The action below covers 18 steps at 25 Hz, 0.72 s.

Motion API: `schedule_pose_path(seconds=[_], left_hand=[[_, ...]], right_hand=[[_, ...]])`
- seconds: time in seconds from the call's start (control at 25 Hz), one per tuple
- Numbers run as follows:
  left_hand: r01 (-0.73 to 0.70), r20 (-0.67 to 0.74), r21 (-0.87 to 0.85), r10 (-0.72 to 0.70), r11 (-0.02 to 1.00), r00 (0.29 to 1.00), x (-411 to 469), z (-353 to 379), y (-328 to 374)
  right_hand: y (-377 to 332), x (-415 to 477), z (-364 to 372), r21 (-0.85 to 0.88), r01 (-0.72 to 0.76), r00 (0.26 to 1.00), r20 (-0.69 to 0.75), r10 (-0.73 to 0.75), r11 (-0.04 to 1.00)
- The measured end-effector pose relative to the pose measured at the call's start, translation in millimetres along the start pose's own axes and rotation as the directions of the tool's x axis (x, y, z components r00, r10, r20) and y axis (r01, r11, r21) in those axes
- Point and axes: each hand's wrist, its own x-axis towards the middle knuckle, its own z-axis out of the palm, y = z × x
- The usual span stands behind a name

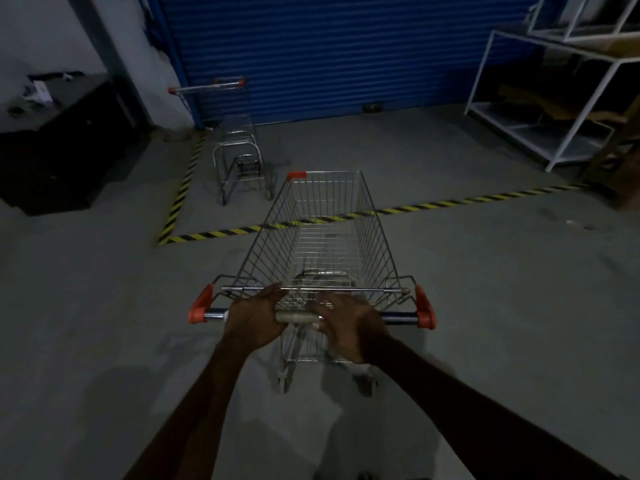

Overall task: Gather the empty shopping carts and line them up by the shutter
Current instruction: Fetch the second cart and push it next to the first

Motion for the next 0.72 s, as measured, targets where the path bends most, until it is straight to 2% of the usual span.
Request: schedule_pose_path(seconds=[0.12,0.28,0.44,0.6,0.72], left_hand=[[0.04,0.023,-0.014,-0.039,0.999,0.999,66,1,-6],[0.07,0.017,-0.015,-0.07,0.997,0.997,152,-2,-19],[0.085,0.007,-0.019,-0.085,0.996,0.996,247,-3,-44],[0.046,-0.019,-0.024,-0.046,0.999,0.999,341,-2,-94],[0.004,-0.004,-0.049,-0.004,0.999,1.0,410,-8,-140]], right_hand=[[53,48,14,-0.012,-0.046,0.998,0.053,0.046,0.999],[112,115,31,-0.16,-0.107,0.982,0.135,0.129,0.981],[160,186,61,-0.288,-0.222,0.95,0.149,0.273,0.932],[201,271,95,-0.312,-0.291,0.923,0.159,0.352,0.905],[231,339,119,-0.265,-0.272,0.94,0.13,0.314,0.925]])
